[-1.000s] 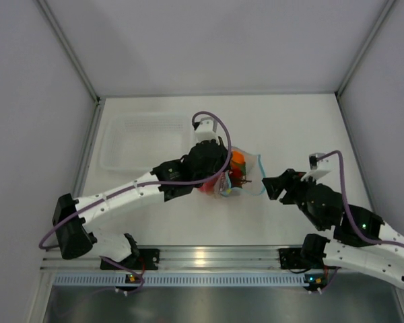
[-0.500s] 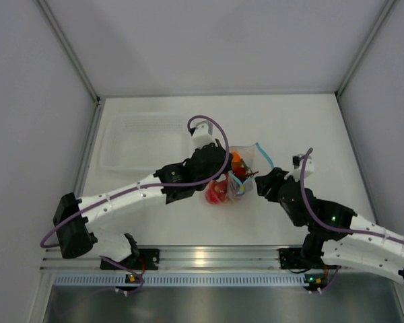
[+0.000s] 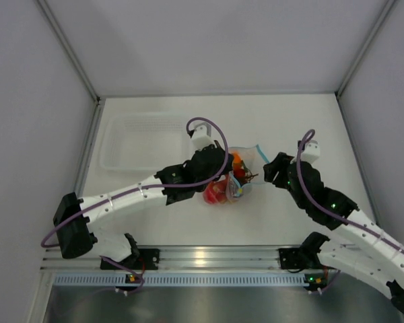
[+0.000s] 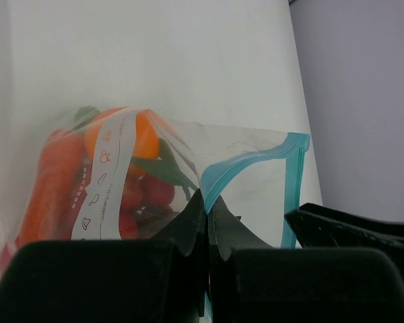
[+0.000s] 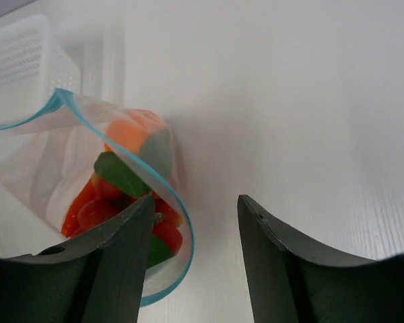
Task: Open the zip-top bag and remove the fake food
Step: Open the zipper of the food storage bag at the center of the board.
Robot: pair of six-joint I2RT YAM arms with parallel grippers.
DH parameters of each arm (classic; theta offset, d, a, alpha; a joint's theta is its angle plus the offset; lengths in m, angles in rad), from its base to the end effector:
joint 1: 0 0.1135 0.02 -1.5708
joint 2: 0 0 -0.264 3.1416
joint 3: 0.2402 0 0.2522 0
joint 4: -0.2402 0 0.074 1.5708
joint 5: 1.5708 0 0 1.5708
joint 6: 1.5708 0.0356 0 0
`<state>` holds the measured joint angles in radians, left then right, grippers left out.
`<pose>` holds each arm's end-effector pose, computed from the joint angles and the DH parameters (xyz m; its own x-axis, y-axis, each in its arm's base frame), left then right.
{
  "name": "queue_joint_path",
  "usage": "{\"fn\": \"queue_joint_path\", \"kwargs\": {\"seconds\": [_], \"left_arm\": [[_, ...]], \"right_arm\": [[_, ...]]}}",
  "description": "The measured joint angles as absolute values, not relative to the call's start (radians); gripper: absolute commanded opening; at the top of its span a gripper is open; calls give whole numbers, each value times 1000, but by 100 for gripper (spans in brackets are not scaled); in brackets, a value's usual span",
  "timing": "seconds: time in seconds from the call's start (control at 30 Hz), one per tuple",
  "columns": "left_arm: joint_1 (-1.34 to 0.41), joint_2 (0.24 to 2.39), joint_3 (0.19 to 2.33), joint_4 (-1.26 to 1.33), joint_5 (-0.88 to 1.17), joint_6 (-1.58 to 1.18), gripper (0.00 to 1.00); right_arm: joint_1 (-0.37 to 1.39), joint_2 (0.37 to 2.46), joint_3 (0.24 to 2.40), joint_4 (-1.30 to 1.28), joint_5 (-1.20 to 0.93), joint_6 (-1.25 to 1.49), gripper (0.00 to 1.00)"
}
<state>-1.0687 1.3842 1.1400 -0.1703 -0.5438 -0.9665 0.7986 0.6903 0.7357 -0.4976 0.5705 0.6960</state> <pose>0.1696 -0.2706 0.3298 -0.5399 -0.4799 -0.6915 0.1372 0.7604 -0.6348 0.1198 0.0954 0.3072 -0.4032 0.3594 -0.8416 -0.0071 0.9184 0.3956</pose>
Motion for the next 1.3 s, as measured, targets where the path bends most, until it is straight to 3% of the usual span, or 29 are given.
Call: {"fn": "queue_joint_path", "kwargs": {"seconds": [0.17,0.2,0.3,0.5,0.73,0.87,1.07,1.23,1.3], "left_arm": [[-1070,1383,1138,-167,-544,-971,0],[-1071,1383,1137,-166,-545,-971,0],[-1071,1379,1132,-164,-560,-971,0],[-1070,1320,1100,-165,-608,-952,0],[-1021,1203,984,-112,-534,-973,0],[-1016,1131,865,-28,-491,-1028,0],[-978,1083,709,-62,-493,-1077,0],[-971,1066,650,-121,-463,-1072,0],[-971,1023,634,-138,-448,-1065,12]], "right_arm": [[652,739,710,-474,381,653,40],[650,740,696,-460,352,651,23],[647,742,670,-449,302,634,0],[618,812,768,-542,343,538,0],[617,1003,1216,-789,461,389,0],[700,1129,1405,-941,533,371,0],[971,1336,1457,-1133,740,444,0],[1072,1419,1452,-1147,774,490,0],[1082,1422,1452,-1141,772,495,0]]}}
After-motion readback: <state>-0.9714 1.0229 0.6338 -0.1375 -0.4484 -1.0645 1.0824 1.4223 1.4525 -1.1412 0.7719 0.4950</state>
